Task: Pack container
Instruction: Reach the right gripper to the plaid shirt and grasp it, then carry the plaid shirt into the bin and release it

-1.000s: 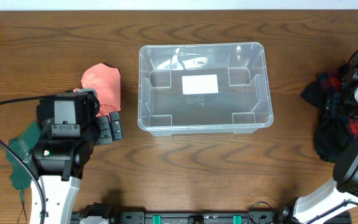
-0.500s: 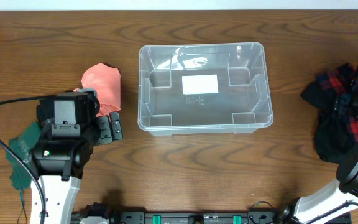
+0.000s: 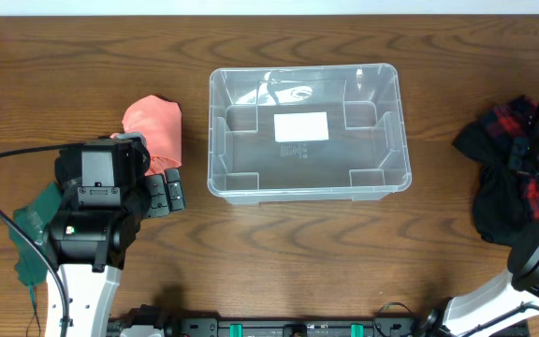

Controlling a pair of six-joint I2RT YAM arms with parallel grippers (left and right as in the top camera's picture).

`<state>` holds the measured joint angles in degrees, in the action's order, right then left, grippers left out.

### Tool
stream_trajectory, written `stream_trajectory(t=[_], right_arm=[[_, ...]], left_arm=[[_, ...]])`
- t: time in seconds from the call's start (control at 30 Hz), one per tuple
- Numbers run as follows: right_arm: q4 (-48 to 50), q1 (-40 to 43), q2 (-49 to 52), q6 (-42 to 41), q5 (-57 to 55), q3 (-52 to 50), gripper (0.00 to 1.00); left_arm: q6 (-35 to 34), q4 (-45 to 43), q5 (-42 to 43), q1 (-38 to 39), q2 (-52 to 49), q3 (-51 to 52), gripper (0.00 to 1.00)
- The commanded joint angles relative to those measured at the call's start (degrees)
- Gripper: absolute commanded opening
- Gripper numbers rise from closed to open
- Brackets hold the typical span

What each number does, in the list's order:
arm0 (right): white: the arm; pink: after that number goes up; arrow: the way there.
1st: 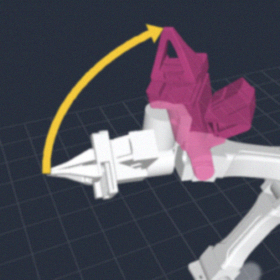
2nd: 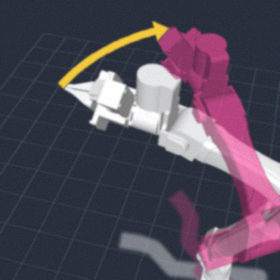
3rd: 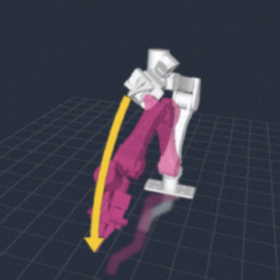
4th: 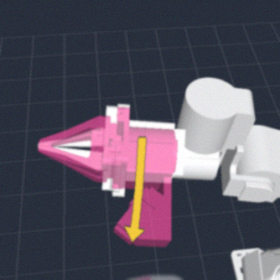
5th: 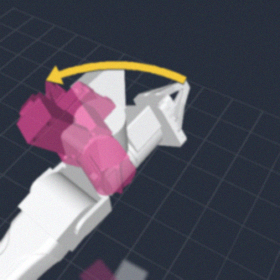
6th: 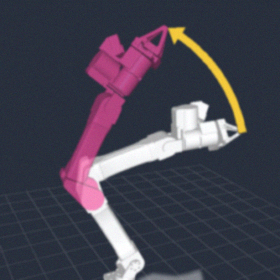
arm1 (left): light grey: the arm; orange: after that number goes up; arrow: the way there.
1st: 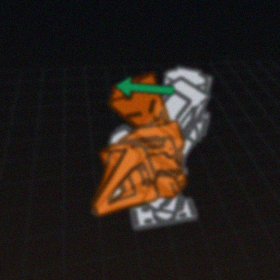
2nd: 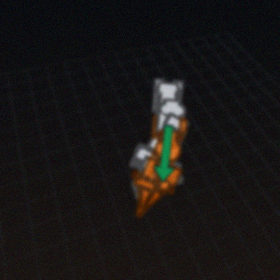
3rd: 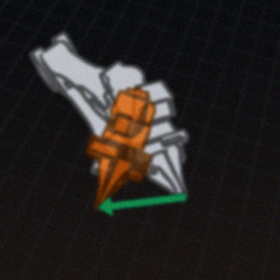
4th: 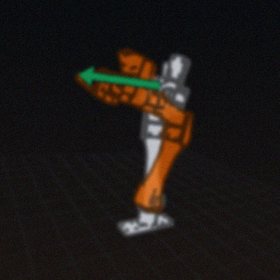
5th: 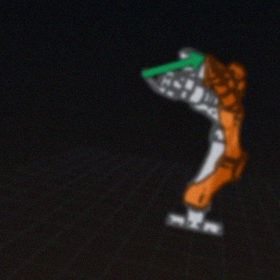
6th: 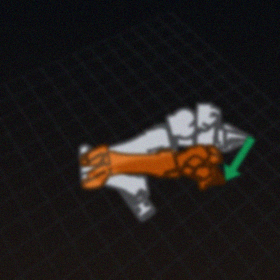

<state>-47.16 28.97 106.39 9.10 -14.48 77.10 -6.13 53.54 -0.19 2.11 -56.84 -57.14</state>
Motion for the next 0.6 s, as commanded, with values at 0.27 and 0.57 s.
stream_trajectory(t=[0.27,0.57], right_arm=[[-5.9,-14.1,-19.7,2.1,7.6,14.4,0.01],[-7.3,-38.2,-24.9,2.8,7.3,19.6,0.01]], left_arm=[[0.3,0.0,-0.1,0.2,-0.1,-1.3,0.98],[0.3,0.0,0.0,0.2,-0.1,-1.3,0.98]])
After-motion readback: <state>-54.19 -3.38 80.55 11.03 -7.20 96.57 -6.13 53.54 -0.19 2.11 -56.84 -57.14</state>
